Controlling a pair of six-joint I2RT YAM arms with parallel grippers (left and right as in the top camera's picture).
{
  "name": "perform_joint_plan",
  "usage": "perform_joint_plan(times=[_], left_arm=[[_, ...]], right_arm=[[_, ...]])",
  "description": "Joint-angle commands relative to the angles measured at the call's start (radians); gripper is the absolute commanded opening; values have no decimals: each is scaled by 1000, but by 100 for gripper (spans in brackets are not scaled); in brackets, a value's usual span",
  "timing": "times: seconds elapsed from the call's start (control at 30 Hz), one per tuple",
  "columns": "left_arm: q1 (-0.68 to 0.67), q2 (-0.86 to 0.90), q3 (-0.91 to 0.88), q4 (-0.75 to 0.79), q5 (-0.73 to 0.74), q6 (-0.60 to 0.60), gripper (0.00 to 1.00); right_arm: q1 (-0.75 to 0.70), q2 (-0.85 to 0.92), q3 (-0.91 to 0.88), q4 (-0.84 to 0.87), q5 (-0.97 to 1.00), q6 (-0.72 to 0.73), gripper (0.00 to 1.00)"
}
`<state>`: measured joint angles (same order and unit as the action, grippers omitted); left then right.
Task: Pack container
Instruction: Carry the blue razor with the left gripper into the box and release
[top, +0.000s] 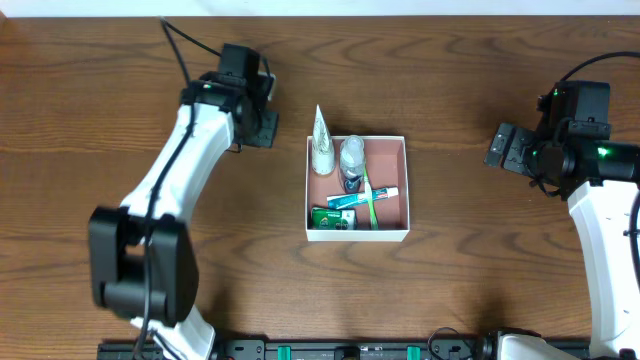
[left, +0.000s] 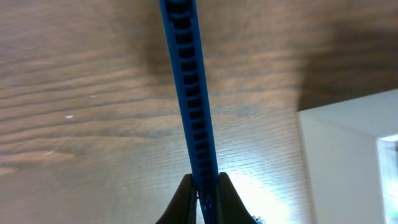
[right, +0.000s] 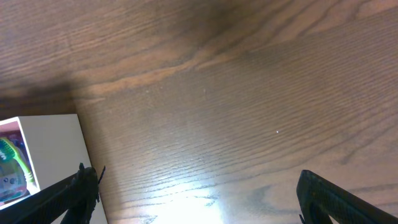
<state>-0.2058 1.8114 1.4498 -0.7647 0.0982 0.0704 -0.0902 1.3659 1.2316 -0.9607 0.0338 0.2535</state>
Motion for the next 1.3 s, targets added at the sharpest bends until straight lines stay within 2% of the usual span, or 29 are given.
perform_joint_plan(times=[0.0, 0.13, 0.3, 0.5, 0.7, 0.87, 1.13, 1.27], left_arm=[[-13, -92, 23, -29, 1, -90, 6], [-71, -218, 23, -74, 50, -111, 6], [-216, -374, 23, -79, 51, -214, 6], [-410, -445, 23, -45, 20, -320, 6], [-556, -368, 21, -34, -140, -509, 5], [-626, -240, 21, 8, -193, -587, 6], [-676, -46, 21, 60, -192, -656, 6], [-684, -12, 21, 61, -185, -656, 11]], right_arm=[[-2, 0, 12, -1, 0, 12, 99], [-2, 0, 12, -1, 0, 12, 99], [-2, 0, 12, -1, 0, 11, 99], [-2, 0, 12, -1, 0, 12, 99], [-2, 0, 12, -1, 0, 11, 99], [-2, 0, 12, -1, 0, 11, 99], [-2, 0, 12, -1, 0, 12, 99], [-2, 0, 12, -1, 0, 11, 99]])
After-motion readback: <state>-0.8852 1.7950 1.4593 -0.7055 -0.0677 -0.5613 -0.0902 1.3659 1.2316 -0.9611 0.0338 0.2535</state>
